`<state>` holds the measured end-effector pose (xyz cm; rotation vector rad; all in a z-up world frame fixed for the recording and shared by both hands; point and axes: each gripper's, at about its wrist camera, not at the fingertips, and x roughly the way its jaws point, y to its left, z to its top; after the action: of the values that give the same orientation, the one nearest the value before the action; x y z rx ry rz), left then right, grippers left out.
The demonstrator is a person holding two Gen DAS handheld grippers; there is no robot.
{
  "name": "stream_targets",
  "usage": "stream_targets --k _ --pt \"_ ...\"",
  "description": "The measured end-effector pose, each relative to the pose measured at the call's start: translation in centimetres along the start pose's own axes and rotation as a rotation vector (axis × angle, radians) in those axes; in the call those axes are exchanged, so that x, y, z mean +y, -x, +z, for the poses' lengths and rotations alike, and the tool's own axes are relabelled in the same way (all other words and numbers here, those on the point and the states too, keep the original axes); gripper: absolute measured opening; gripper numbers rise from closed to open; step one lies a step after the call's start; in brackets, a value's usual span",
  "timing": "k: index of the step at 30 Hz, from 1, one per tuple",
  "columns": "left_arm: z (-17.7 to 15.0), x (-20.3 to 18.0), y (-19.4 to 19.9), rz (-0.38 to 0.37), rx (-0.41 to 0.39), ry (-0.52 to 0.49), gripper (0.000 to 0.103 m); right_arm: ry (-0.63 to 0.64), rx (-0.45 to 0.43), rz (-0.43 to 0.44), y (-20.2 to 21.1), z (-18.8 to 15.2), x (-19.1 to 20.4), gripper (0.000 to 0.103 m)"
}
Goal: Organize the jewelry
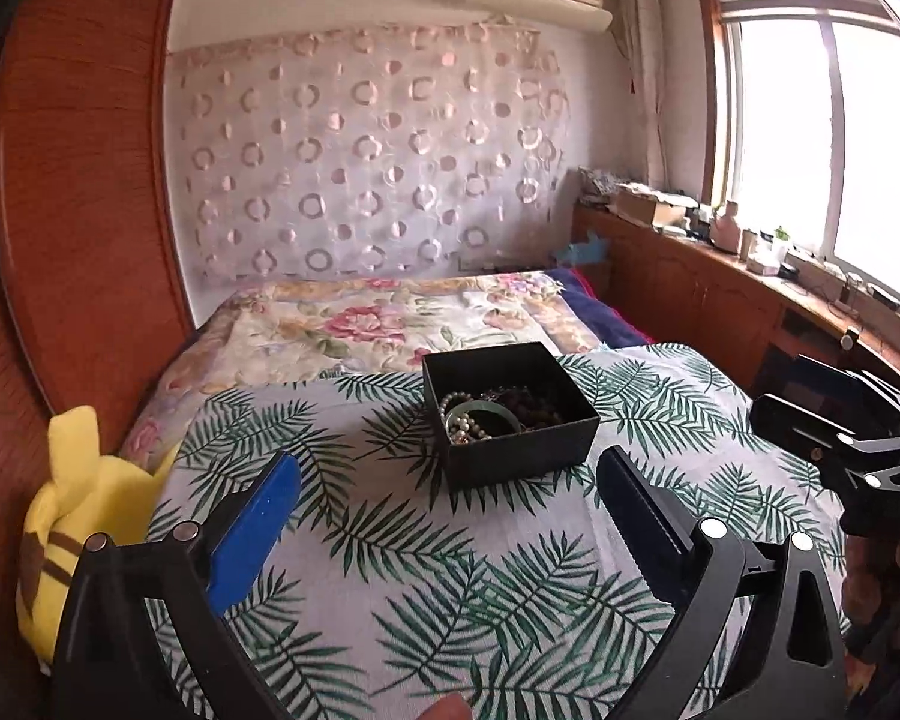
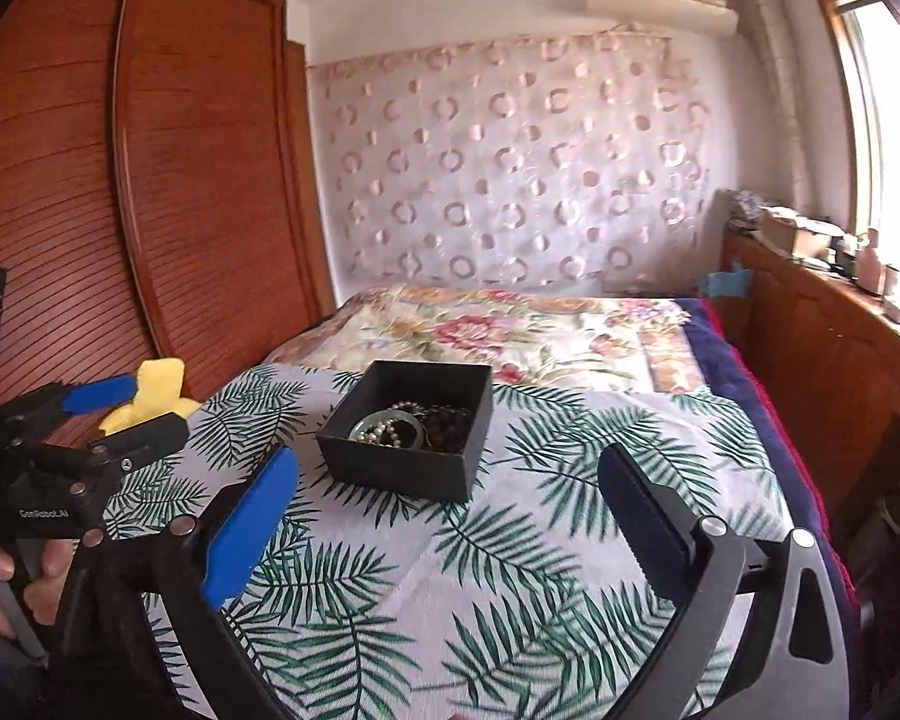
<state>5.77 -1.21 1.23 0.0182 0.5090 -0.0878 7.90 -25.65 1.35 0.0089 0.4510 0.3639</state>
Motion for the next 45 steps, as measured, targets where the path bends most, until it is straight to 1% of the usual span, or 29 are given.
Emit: stream_targets --k 4,7,15,27,39,45 --pt "-1.0 0.0 1.0 0.014 -0.008 0.019 0.095 -0.012 -0.019 -0.052 1.4 -1.0 0.3 0.101" --pt "-1.7 0.1 1.4 0.019 0.001 0.021 0.095 -0.048 -0.022 -0.043 2.0 -1.8 0.0 0.101" --pt "-2.4 0.2 1.4 0.033 0.01 0.013 0.095 -0.037 -0.024 -0.054 2.1 -2.6 0.6 0.101" --pt "-2.5 0.3 1.8 0.027 0.007 0.013 0.095 -0.04 -0.025 -0.061 2.1 -2.6 0.6 0.101" --pt "-2.3 -0.2 2.9 0.025 -0.032 0.009 0.095 -0.043 -0.028 -0.068 2.0 -2.7 0.5 0.101" --pt "-2.2 -0.2 3.0 0.022 -0.032 0.011 0.095 -0.043 -0.029 -0.068 2.0 -2.7 0.4 0.101"
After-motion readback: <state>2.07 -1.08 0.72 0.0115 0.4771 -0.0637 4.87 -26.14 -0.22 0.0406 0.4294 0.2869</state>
